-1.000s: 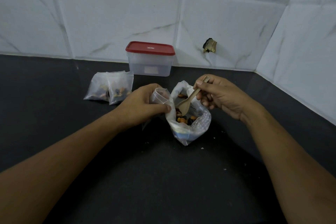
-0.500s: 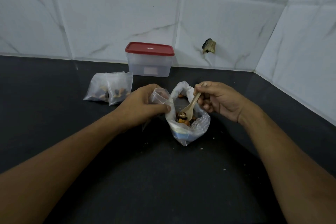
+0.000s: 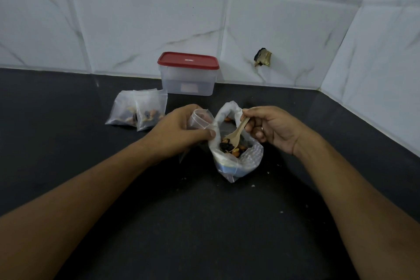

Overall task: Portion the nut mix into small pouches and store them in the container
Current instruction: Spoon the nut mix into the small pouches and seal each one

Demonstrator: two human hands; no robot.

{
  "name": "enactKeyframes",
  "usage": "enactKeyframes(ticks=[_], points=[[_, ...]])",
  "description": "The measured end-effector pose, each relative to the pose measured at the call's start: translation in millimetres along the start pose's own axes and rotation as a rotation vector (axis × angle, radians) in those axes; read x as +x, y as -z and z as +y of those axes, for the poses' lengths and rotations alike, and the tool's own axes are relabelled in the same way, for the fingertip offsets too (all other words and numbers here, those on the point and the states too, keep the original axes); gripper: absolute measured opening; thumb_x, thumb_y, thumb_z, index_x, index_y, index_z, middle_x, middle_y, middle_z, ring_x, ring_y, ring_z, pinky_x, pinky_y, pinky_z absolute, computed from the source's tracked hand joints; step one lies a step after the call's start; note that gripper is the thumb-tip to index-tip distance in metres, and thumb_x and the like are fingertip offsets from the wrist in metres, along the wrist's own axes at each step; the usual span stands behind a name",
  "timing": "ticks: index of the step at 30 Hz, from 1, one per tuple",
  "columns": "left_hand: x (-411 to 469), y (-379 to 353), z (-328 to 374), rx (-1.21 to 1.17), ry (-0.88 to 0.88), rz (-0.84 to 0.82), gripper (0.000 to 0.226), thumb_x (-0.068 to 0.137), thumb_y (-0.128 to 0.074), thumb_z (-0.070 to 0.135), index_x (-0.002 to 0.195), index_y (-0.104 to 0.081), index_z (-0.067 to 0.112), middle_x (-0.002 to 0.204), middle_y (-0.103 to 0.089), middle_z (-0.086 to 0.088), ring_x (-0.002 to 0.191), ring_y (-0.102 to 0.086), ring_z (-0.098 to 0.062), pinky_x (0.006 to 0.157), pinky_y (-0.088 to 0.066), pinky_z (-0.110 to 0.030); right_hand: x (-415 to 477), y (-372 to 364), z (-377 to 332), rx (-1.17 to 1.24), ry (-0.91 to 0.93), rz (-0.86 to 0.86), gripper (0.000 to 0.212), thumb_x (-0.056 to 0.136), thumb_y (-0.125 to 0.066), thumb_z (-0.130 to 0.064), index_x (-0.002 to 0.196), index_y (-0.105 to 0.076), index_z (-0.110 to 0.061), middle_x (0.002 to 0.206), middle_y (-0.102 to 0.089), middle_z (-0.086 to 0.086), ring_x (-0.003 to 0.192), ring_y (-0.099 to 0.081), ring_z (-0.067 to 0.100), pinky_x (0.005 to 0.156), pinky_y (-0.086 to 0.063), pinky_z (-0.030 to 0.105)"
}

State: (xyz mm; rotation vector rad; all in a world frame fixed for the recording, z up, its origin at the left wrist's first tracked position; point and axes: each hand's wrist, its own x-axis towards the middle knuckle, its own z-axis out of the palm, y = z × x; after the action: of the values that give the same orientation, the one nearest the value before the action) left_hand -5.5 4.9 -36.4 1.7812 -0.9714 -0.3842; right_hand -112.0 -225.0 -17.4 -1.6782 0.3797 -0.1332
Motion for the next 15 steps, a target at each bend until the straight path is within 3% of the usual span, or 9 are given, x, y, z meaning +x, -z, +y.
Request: enactKeyframes(ticks=[6,15], points=[[0.2,1.1,-0.2,0.008,-0.003,0.007,0.031,0.087,-0.079,0.032,0.114,-0.066,0.029,0.106,-0.075,0.007,0.097,-0.072,-0.008,0.091,-0.059,-0.038,0.7,0.7,-0.7,0.054,-0.057,0.056,0.028,0.102,-0.058,-0.024,0.078,-0.07,-0.014,0.063,-0.063,0.001,0.045,-0.043,0.009,0.044,-0.031,0.02],[0.0,1.4,1.2,0.019,-0.017,0.004,0.03,0.087,-0.079,0.034,0.114,-0.066,0.029,0.105,-0.074,0.009,0.097,-0.071,-0.008,0.093,-0.059,-0.041,1.6,5.4,-2.8,0.176,-0.072,0.111,0.025,0.101,-0.057,-0.025,0.079,-0.065,-0.015,0.06,-0.058,-0.002,0.044,-0.039,0.008,0.043,-0.03,0.019]])
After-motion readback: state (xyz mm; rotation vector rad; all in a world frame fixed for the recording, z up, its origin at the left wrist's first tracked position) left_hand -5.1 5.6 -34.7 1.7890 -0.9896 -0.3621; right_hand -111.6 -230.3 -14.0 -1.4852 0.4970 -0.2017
